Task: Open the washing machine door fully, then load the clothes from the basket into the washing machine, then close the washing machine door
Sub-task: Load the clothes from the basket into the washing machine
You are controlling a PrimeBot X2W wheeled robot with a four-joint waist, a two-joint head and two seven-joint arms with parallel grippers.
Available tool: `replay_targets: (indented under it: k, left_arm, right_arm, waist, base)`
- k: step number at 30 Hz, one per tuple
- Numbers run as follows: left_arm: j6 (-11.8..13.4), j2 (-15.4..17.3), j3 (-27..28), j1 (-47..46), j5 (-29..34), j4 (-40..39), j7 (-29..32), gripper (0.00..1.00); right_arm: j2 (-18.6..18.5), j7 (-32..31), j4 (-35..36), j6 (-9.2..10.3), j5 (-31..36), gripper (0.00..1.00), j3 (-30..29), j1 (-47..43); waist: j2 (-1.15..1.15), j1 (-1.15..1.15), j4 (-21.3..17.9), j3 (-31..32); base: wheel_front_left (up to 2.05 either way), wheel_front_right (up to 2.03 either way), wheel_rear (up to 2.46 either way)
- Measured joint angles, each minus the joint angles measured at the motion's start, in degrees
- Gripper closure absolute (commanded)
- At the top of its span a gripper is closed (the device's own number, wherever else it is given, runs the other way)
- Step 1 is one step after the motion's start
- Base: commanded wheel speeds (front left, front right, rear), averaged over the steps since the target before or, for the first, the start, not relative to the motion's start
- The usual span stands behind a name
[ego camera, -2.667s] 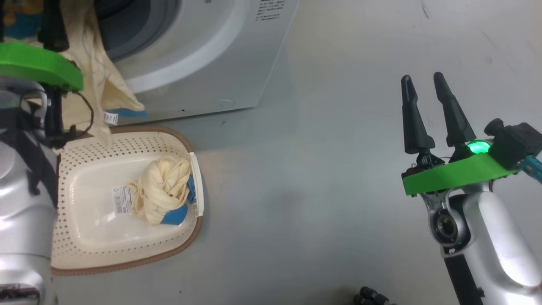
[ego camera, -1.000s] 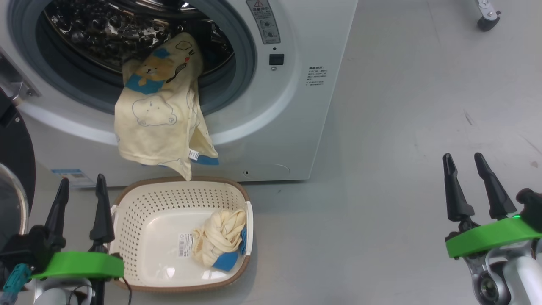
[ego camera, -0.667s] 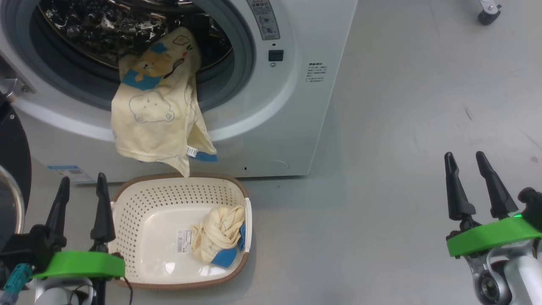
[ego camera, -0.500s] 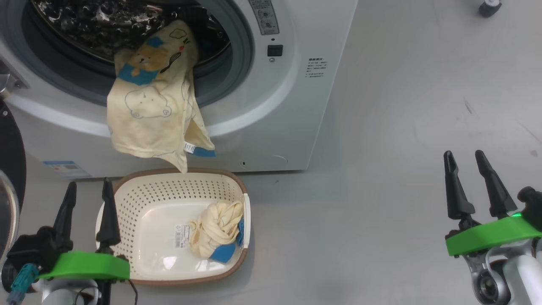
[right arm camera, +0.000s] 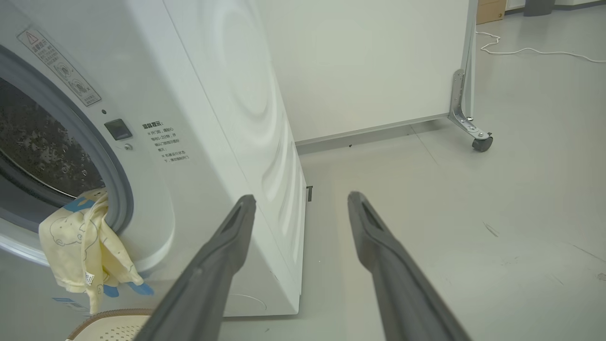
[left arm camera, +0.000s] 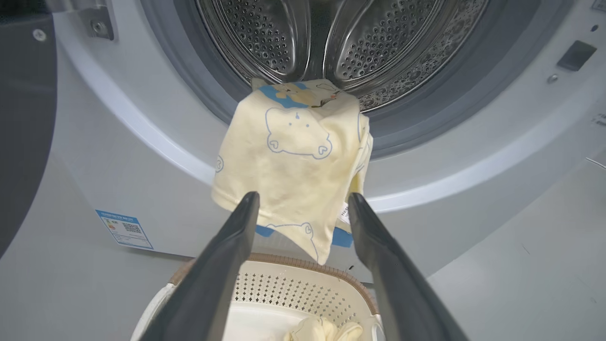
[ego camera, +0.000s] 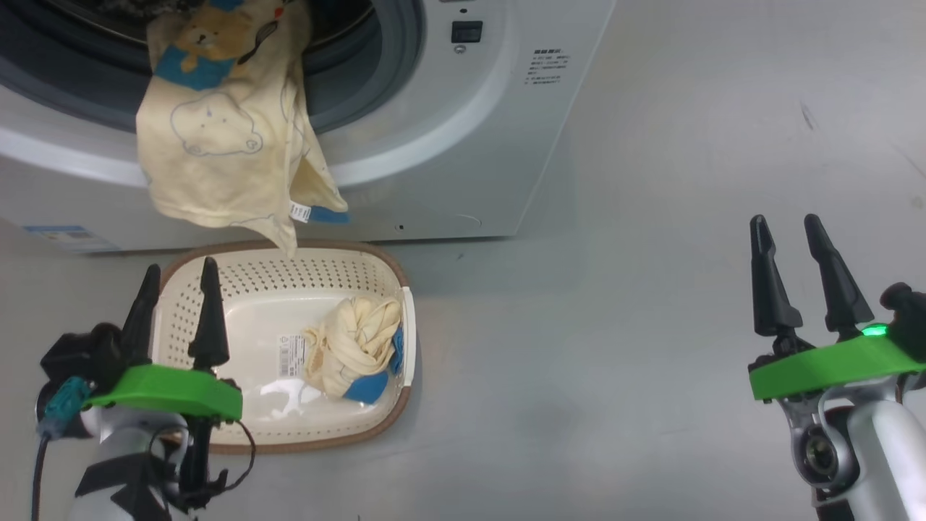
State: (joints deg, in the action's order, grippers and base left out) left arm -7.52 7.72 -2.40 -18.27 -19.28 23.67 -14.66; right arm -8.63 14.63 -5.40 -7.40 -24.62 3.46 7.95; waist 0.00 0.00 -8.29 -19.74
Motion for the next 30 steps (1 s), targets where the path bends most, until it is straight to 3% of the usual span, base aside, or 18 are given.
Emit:
replay_targets:
  k: [10, 30]
  left_arm:
    - [0.00, 2.79, -5.64, -10.14, -3.23, 8.09, 0.03, 0.00]
    - [0.00, 4.89, -16.72, -25.81, -8.04, 19.84, 0.03, 0.00]
  right_arm:
    - [0.90, 0.00, 0.56, 0.00, 0.44, 0.00, 0.25, 3.37]
    - [2.64, 0.00, 0.92, 0.00, 0.51, 0.00, 2.37, 6.97]
  waist:
    - [0.00, 0.00, -1.25, -5.63]
    - [0.00, 0.00, -6.25, -11.90]
  base:
    - [0.00, 0.00, 0.00]
    - [0.00, 0.00, 0.00]
